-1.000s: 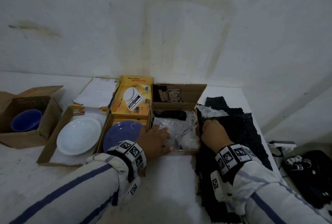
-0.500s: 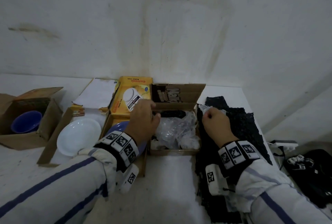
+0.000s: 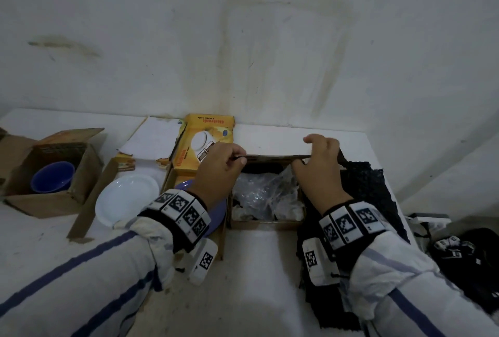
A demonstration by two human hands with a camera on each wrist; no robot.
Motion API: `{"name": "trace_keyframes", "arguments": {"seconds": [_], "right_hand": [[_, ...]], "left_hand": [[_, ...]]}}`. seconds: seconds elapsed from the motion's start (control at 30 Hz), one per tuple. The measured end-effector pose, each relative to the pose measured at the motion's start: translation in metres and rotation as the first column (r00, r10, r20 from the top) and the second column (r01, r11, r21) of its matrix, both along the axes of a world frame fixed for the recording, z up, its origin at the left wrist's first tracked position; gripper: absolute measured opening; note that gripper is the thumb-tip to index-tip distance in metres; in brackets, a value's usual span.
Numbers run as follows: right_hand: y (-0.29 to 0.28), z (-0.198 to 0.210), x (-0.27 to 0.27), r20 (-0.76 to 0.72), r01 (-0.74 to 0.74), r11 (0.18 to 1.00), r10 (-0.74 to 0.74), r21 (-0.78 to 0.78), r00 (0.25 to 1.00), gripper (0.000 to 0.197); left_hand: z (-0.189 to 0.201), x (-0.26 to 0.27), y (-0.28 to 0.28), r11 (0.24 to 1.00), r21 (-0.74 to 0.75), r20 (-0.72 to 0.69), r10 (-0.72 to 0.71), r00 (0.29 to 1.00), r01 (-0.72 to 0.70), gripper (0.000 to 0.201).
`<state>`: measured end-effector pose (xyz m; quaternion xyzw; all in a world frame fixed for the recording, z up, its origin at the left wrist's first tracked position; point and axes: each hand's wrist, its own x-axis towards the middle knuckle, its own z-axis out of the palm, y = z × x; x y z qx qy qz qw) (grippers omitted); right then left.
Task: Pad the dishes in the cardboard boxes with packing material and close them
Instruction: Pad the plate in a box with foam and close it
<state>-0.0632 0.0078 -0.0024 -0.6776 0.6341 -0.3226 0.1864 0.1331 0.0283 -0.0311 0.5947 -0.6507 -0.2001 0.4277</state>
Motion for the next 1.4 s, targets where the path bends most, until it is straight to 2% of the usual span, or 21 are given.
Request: {"name": "trace_keyframes", "arguments": {"seconds": [0.07, 0.13, 0.17, 0.2, 0.3, 0.4, 0.53, 0.67, 0.83, 0.97, 1.1, 1.4], "right_hand": [[0.008, -0.008, 0.001, -0.039, 0.000, 1.000, 0.000, 0.001, 0.999, 0.032], [0.011, -0.011, 0.002, -0.096, -0.021, 1.000, 0.020, -0.009, 0.995, 0.024], [0.011, -0.009, 0.003, -0.114, -0.027, 1.000, 0.025, -0.015, 0.993, 0.023], [0.011, -0.007, 0.004, -0.130, -0.033, 0.999, 0.031, -0.017, 0.991, 0.023], [0.007, 0.001, 0.009, -0.202, -0.061, 0.998, 0.058, -0.004, 0.978, 0.025], [0.004, 0.009, 0.015, -0.254, -0.073, 0.997, 0.077, 0.027, 0.964, 0.029], [0.000, 0.013, 0.023, -0.261, -0.082, 0.995, 0.092, 0.049, 0.961, 0.031], [-0.003, 0.014, 0.026, -0.277, -0.087, 0.995, 0.099, 0.053, 0.956, 0.032], [-0.007, 0.016, 0.025, -0.279, -0.086, 0.994, 0.102, 0.070, 0.955, 0.032], [-0.009, 0.016, 0.024, -0.276, -0.097, 0.992, 0.115, 0.075, 0.954, 0.030], [-0.011, 0.016, 0.023, -0.267, -0.106, 0.992, 0.122, 0.074, 0.956, 0.029], [-0.016, 0.018, 0.022, -0.282, -0.139, 0.987, 0.155, 0.074, 0.947, 0.035]], "left_hand": [[-0.006, -0.006, 0.006, 0.996, -0.022, -0.112, 0.083, 0.990, -0.086, 0.015], [-0.010, -0.013, 0.010, 0.980, 0.044, -0.223, 0.201, 0.954, -0.196, 0.026], [-0.012, -0.016, 0.009, 0.972, 0.110, -0.239, 0.228, 0.944, -0.207, 0.027], [-0.014, -0.017, 0.008, 0.963, 0.193, -0.247, 0.231, 0.941, -0.186, 0.025], [-0.011, -0.024, 0.008, 0.907, 0.419, -0.389, 0.222, 0.894, -0.042, 0.040], [-0.006, -0.030, 0.001, 0.873, 0.487, -0.453, 0.240, 0.858, 0.013, 0.030], [-0.001, -0.036, -0.008, 0.814, 0.569, -0.594, 0.314, 0.740, 0.111, 0.022], [0.001, -0.039, -0.012, 0.811, 0.573, -0.599, 0.316, 0.736, 0.118, 0.021], [-0.002, -0.045, -0.016, 0.828, 0.555, -0.644, 0.374, 0.668, 0.072, 0.023], [-0.002, -0.049, -0.016, 0.843, 0.535, -0.691, 0.395, 0.606, 0.062, 0.004], [-0.002, -0.050, -0.016, 0.853, 0.519, -0.699, 0.386, 0.602, 0.055, 0.011], [0.000, -0.045, -0.019, 0.856, 0.516, -0.685, 0.383, 0.620, 0.041, 0.011]]}}
